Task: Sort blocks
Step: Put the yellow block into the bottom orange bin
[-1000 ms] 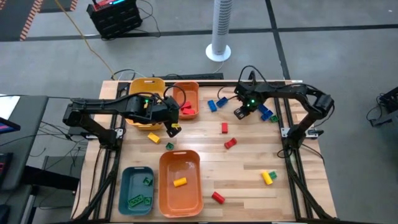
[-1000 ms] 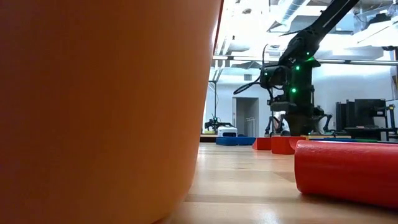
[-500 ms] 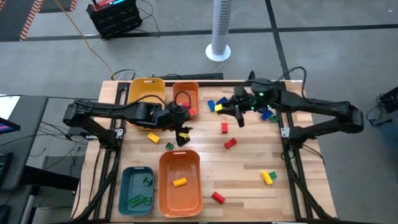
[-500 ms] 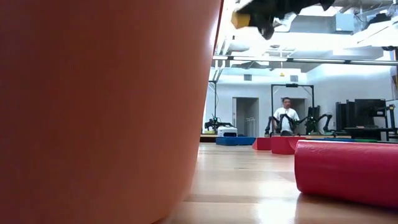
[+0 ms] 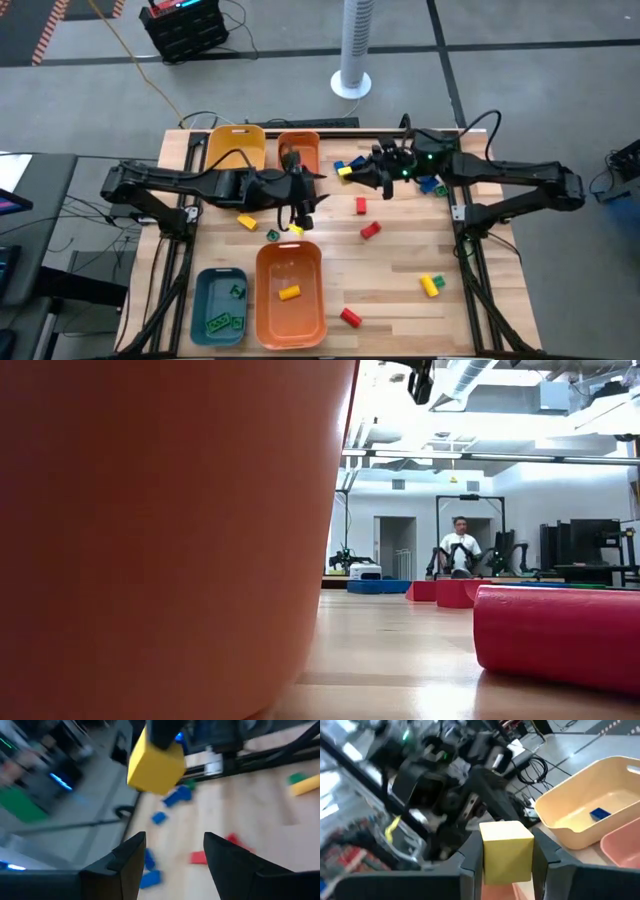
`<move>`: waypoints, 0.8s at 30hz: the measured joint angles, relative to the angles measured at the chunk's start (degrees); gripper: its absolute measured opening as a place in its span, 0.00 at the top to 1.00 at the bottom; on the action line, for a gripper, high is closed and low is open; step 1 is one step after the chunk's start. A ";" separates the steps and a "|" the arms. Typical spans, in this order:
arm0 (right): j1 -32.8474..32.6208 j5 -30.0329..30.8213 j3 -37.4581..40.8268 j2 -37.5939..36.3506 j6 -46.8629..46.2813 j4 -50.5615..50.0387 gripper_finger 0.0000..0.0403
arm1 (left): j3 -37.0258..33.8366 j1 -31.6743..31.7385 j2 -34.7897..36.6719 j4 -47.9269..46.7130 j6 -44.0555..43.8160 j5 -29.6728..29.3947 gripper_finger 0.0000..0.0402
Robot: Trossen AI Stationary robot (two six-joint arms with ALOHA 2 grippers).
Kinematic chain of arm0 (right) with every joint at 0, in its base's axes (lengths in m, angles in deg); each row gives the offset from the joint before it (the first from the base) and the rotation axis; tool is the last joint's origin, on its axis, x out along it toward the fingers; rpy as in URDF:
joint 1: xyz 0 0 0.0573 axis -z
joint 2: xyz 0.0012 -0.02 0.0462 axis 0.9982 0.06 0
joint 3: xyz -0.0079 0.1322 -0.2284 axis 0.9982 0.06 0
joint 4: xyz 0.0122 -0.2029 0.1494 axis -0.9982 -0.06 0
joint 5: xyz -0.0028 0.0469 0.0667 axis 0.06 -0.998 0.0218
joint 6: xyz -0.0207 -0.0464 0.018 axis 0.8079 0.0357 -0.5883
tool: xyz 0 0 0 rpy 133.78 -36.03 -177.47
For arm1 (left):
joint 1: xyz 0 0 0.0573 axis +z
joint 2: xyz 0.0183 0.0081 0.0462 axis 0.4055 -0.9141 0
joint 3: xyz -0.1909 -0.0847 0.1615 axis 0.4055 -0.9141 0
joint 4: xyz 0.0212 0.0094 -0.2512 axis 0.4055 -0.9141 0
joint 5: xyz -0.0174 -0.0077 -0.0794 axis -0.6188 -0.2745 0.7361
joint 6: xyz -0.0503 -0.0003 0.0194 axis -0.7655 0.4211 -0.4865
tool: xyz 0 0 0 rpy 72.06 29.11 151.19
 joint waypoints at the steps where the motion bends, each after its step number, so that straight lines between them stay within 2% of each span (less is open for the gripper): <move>1: 0.01 -0.03 -0.04 0.15 -1.46 0.23 0.75 | -0.01 -0.30 0.00 0.90 2.96 -1.46 0.52; 4: -0.05 -0.19 -0.02 0.78 -4.12 0.48 0.73 | -0.02 -0.60 -0.11 4.52 8.64 -2.53 0.52; 10: -0.35 -0.52 -0.07 2.29 -6.13 2.52 0.73 | -0.02 -0.29 -0.20 7.61 13.32 -1.03 0.52; 16: -0.64 -0.98 -0.04 4.67 -7.30 6.03 0.73 | -0.02 1.17 -0.46 7.58 10.76 4.11 0.52; 21: -1.19 -1.99 -0.03 5.86 -8.62 8.44 0.73 | -0.02 1.54 -0.46 7.65 9.92 4.48 0.52; 24: -1.38 -2.01 -0.04 5.76 -8.60 9.39 0.73 | -0.02 1.47 -0.46 7.64 11.08 4.48 0.56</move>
